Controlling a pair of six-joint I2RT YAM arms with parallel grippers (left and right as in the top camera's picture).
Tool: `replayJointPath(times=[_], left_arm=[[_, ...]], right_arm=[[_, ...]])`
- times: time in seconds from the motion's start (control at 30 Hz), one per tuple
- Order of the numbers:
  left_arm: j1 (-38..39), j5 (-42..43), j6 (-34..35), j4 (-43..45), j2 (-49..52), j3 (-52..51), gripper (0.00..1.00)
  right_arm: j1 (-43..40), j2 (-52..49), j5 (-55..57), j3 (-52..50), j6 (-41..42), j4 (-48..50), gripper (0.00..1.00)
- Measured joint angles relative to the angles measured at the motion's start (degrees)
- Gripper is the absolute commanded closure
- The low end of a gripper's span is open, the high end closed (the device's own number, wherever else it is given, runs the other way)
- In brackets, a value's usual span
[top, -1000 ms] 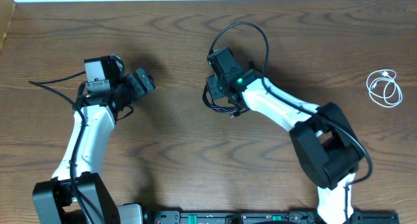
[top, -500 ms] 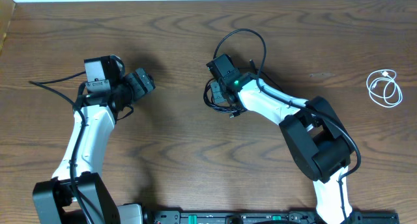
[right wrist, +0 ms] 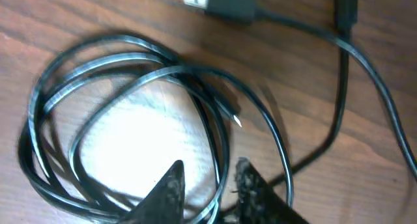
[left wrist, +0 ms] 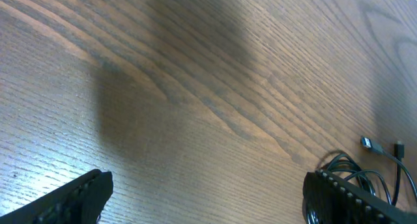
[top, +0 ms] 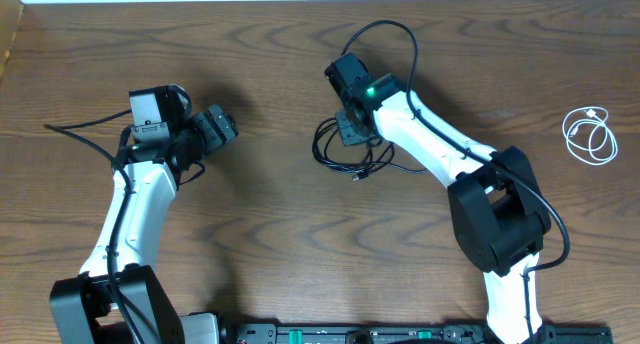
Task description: Untangle cables
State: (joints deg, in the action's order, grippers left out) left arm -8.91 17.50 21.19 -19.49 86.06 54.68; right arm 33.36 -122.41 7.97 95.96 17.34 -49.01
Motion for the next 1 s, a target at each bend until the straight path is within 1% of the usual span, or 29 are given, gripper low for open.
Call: replayJointPath(times=[0.17, 0.5, 0.57, 0.6, 0.67, 0.77, 0.87, 1.0], left_arm=[[0.0, 0.0, 0.0, 0.0, 0.0, 0.0, 0.02], [0.0, 0.0, 0.0, 0.0, 0.0, 0.0, 0.02], [0.0, 0.0, 0.0, 0.0, 0.0, 0.0, 0.02], [0.0, 0.0, 0.0, 0.0, 0.0, 0.0, 0.02], [0.0, 0.0, 0.0, 0.0, 0.0, 0.0, 0.02], [0.0, 0.0, 0.0, 0.0, 0.0, 0.0, 0.02], [0.0, 0.0, 0.0, 0.0, 0.0, 0.0, 0.02], [0.0, 0.0, 0.0, 0.0, 0.0, 0.0, 0.02]], right_arm=[[-0.7, 0.0, 0.0, -0.1, -0.2, -4.9, 0.71], [-4.9, 0.0, -0.1, -7.3, 0.4, -4.8, 0.72], [-5.4, 0.0, -0.5, -8.6, 0.5, -4.0, 0.75], [-5.5, 0.2, -0.5, -9.0, 0.5, -3.1, 0.8], [-5.6, 0.4, -0.9, -9.4, 0.3, -2.1, 0.99], [-5.5, 0.4, -0.9, -9.6, 0.7, -1.5, 0.99], [-5.6, 0.4, -0.9, -8.6, 0.4, -4.3, 0.99], [-5.6, 0.4, -1.1, -3.3, -0.9, -6.6, 0.99]])
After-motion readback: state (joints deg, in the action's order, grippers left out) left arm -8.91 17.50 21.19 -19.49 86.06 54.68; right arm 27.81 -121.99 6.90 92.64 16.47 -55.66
